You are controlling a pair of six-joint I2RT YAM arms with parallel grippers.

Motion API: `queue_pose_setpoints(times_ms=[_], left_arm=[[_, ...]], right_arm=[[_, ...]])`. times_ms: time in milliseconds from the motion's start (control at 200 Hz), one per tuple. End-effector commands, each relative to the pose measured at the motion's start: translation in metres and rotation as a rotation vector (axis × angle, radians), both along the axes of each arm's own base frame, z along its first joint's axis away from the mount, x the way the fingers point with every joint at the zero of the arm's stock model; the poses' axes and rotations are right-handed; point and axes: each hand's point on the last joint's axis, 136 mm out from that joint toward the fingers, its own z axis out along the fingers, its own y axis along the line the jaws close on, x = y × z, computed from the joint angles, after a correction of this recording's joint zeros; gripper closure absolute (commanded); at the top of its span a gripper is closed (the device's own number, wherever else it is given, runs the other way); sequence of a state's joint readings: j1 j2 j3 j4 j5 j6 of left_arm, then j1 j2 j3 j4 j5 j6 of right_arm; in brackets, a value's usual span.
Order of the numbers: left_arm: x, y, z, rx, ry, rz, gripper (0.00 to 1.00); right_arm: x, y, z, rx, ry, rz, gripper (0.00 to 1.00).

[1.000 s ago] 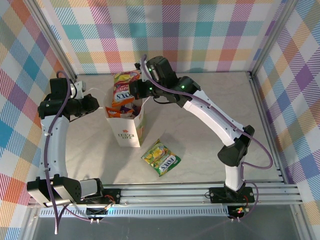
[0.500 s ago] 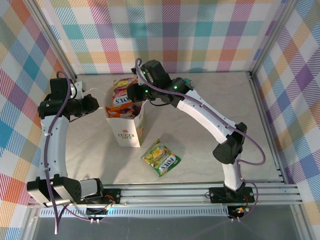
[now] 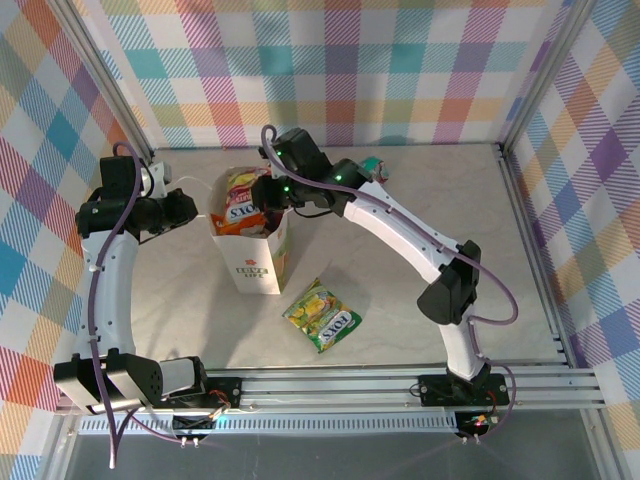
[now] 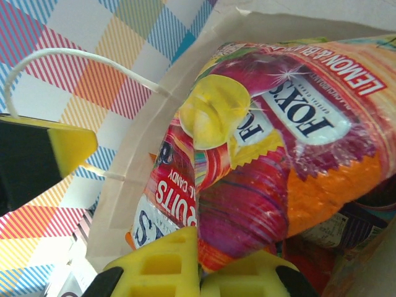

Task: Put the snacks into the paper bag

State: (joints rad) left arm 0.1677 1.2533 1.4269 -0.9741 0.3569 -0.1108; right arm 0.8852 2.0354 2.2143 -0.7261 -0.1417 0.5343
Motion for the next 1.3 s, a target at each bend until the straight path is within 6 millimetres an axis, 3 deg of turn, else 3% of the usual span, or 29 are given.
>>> queue_pose_setpoints(times_ms=[0, 75, 180, 335, 510, 770, 1015, 1295], left_arm=[[-0.008, 0.006, 0.007, 0.015, -0.007, 0.009, 0.86], [-0.008, 0.005, 0.007, 0.015, -0.008, 0.008, 0.86], [-0.008, 0.006, 0.008, 0.017, -0.01, 0.009, 0.86], [-0.007, 0.005, 0.009, 0.013, -0.013, 0.007, 0.86], [-0.008, 0.005, 0.009, 0.013, -0.011, 0.007, 0.86], [-0.008, 0.005, 0.009, 0.01, -0.011, 0.005, 0.86], [-0.008, 0.004, 0.009, 0.008, -0.013, 0.004, 0.86], [-0.007, 0.003, 0.012, 0.001, -0.018, 0.002, 0.86]], right_arm=[[-0.004, 0.007, 0.021, 0.062, -0.011, 0.014, 1.0], [-0.005, 0.008, 0.019, 0.062, 0.0, 0.017, 1.0], [-0.007, 0.009, 0.016, 0.054, 0.018, 0.026, 0.88], [-0.008, 0.005, 0.01, 0.025, 0.037, 0.02, 0.58], [-0.008, -0.004, 0.009, -0.008, 0.027, -0.006, 0.49], [-0.008, -0.013, 0.02, -0.021, -0.026, -0.01, 0.5], [-0.014, -0.019, 0.043, -0.001, -0.084, 0.016, 0.63], [-0.022, -0.034, 0.075, 0.012, -0.171, 0.035, 0.59]])
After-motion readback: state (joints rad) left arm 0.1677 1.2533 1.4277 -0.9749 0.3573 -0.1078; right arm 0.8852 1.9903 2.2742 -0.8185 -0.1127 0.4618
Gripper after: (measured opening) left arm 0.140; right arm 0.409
